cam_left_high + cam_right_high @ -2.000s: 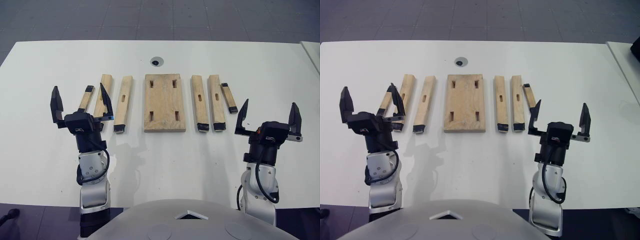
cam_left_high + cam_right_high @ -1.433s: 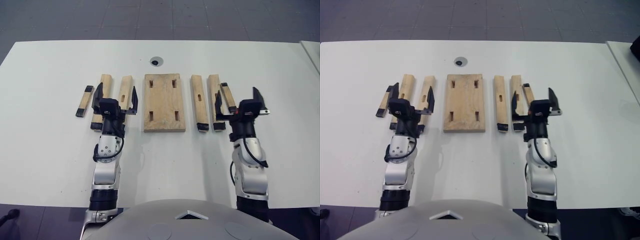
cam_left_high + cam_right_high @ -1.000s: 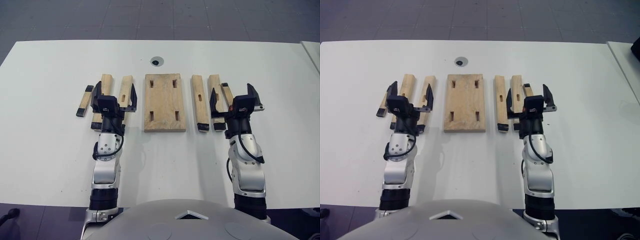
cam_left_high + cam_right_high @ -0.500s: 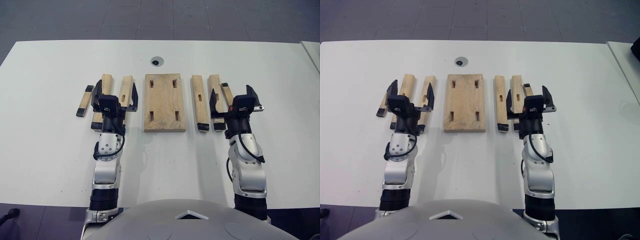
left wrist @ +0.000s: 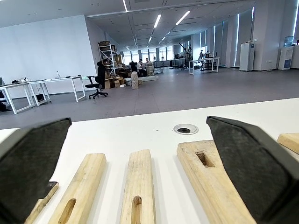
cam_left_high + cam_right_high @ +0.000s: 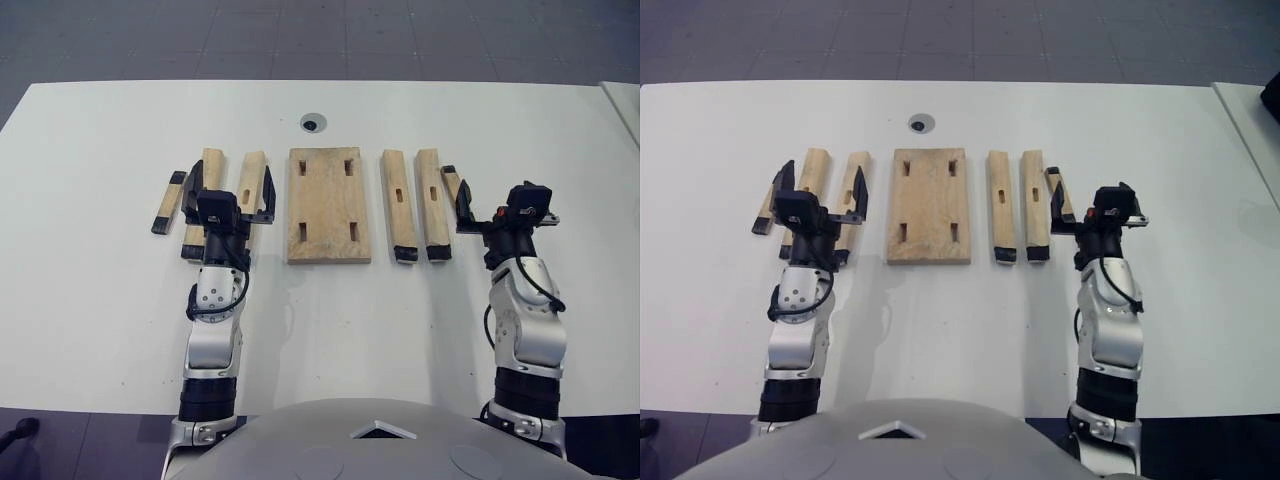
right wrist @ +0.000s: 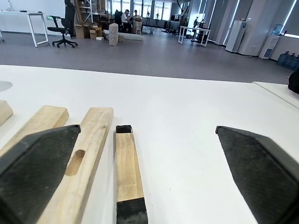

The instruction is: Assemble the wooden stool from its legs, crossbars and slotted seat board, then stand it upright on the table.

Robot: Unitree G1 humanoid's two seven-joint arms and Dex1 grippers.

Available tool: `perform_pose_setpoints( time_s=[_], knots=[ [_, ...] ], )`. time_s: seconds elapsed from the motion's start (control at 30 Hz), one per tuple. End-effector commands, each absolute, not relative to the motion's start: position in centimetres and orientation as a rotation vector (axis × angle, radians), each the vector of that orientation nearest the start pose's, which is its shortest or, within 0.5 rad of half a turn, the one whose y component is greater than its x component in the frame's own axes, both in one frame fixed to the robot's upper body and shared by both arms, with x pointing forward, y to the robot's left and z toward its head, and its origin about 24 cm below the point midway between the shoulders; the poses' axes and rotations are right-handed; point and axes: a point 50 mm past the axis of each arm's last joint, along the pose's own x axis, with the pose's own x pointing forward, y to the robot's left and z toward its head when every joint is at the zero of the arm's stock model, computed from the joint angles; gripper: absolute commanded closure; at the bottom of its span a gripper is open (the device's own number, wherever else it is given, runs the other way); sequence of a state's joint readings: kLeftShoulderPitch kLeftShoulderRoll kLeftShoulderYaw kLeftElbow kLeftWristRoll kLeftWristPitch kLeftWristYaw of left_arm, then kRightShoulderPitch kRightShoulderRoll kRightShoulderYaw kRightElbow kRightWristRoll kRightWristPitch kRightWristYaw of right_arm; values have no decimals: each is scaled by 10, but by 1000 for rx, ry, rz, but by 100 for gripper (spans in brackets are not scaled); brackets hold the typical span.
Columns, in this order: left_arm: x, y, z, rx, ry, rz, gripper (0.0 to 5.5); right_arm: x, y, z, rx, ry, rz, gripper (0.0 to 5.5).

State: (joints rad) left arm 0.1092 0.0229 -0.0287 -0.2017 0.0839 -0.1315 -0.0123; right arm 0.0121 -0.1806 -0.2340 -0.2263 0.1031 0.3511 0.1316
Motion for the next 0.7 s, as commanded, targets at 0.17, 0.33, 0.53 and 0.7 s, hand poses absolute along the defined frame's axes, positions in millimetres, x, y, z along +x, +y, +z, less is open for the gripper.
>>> perform_pose_setpoints(
  time_s=[0.17, 0.33, 0.53, 0.7],
  knots=[
    [228, 152, 73, 119, -208, -21, 10, 254, -254, 60, -82, 306, 24, 31],
    [228, 154, 73, 122, -202, -22, 10, 254, -258, 48, -99, 399, 77, 104],
    [230, 155, 73, 126, -203, -27, 10, 252, -252, 32, -99, 476, 133, 199],
    [231, 155, 73, 126, -204, -26, 10, 250, -249, 22, -98, 514, 145, 276]
  ],
)
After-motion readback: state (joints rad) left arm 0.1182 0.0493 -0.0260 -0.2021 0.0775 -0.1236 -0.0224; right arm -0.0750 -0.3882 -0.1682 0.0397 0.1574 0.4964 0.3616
